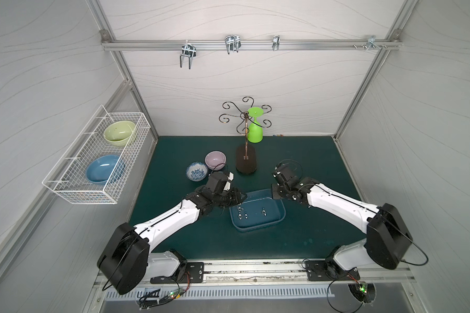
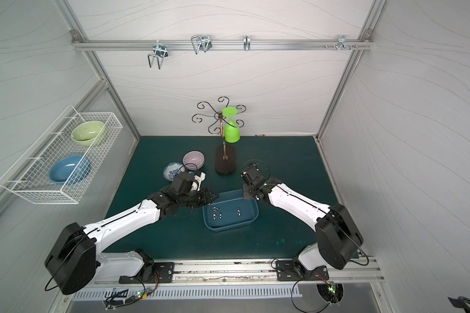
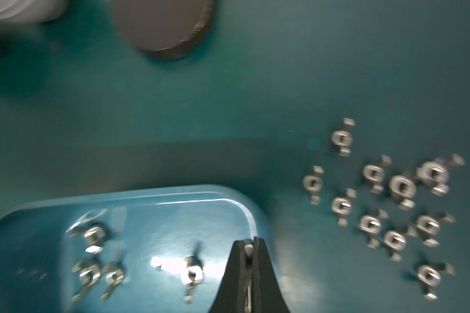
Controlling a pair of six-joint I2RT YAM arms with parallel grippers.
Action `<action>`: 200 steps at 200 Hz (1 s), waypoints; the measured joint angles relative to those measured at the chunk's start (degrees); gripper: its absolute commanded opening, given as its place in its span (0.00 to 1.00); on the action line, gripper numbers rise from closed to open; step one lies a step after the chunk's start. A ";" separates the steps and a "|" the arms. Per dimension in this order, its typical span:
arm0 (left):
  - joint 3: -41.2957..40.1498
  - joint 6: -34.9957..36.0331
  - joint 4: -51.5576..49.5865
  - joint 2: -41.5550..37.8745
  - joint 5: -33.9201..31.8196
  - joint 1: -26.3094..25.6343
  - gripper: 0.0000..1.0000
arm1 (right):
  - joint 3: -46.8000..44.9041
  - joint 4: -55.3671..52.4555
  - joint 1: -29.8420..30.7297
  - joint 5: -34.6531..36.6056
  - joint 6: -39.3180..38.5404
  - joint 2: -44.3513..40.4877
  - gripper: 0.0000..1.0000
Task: Take out the wing nut from the storage box
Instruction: Place the wing nut at the center of the board.
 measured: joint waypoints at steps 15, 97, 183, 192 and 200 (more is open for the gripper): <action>4.00 0.72 1.38 2.86 0.59 -2.38 0.45 | -2.75 -0.31 -4.07 0.26 0.09 -0.87 0.00; 6.36 0.61 4.42 8.46 1.99 -5.57 0.45 | -9.22 1.11 -9.49 -2.21 0.33 1.62 0.00; 6.58 0.87 3.78 10.25 3.34 -5.73 0.45 | -9.22 2.91 -9.51 -4.57 -0.02 5.20 0.12; 6.71 0.92 3.78 10.40 3.54 -5.73 0.45 | -9.20 2.93 -9.53 -4.66 -0.20 5.20 0.14; 6.84 1.01 3.74 10.56 3.74 -5.73 0.45 | -9.20 2.91 -9.53 -5.01 -0.20 5.22 0.18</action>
